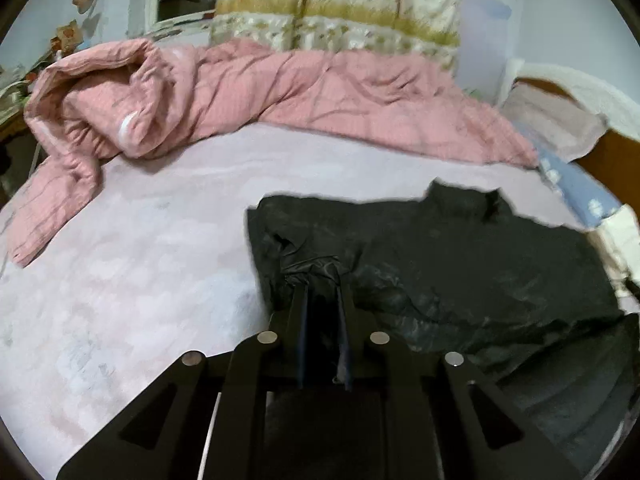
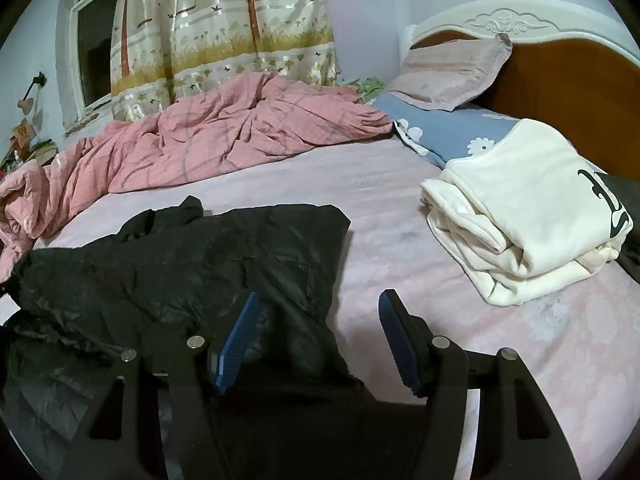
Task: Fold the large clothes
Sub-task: 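Smooth the folded jacket flat with both grippers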
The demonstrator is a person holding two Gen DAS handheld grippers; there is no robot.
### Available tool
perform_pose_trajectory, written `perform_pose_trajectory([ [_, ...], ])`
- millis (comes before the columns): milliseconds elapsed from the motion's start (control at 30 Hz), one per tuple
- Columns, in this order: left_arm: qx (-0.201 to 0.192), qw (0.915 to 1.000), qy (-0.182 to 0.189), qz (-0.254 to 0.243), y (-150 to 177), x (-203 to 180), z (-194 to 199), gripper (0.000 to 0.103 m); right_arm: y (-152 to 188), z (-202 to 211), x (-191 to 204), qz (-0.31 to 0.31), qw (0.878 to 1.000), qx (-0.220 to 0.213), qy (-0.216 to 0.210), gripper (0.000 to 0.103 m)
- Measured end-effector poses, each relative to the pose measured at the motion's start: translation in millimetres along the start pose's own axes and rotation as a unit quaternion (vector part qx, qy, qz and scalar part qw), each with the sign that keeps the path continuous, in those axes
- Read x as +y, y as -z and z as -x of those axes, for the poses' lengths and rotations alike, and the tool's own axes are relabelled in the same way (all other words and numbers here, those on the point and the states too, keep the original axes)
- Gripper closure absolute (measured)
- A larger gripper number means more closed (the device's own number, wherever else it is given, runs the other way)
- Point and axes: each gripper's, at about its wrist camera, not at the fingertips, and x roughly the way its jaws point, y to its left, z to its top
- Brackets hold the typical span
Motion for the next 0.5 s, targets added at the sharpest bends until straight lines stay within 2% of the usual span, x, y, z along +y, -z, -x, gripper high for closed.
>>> perform_pose_trajectory([
  [67,-0.002,1.0000,0.001,-0.007,2.3,-2.5,1.2,0.089,2.0,12.3,3.7,0.008,1.000,-0.020,-0.005,0.038],
  [133,-0.016,0.9994,-0.013,-0.026,3.1,-9.6,6.8,0.086,3.2,27.1,9.3,0.020,0.999,-0.044,-0.010,0.034],
  [200,-0.039,0.9982,-0.025,-0.038,4.9,-14.6,14.3,0.081,4.8,40.1,15.1,0.034,0.997,-0.066,-0.011,0.026],
  [300,-0.060,0.9974,-0.016,-0.036,6.3,-18.2,23.5,0.070,6.9,54.0,19.7,0.044,0.996,-0.081,-0.016,0.024],
  [400,-0.084,0.9955,-0.030,-0.030,6.9,-21.2,35.2,0.057,11.3,62.4,18.8,0.037,0.995,-0.086,-0.019,0.018],
  [467,-0.104,0.9936,-0.032,-0.029,8.4,-23.6,45.9,0.041,14.4,66.2,16.7,0.032,0.996,-0.086,-0.019,0.017],
  [500,-0.116,0.9924,-0.032,-0.027,9.7,-24.7,51.9,0.036,16.3,67.8,15.8,0.030,0.996,-0.086,-0.018,0.017],
])
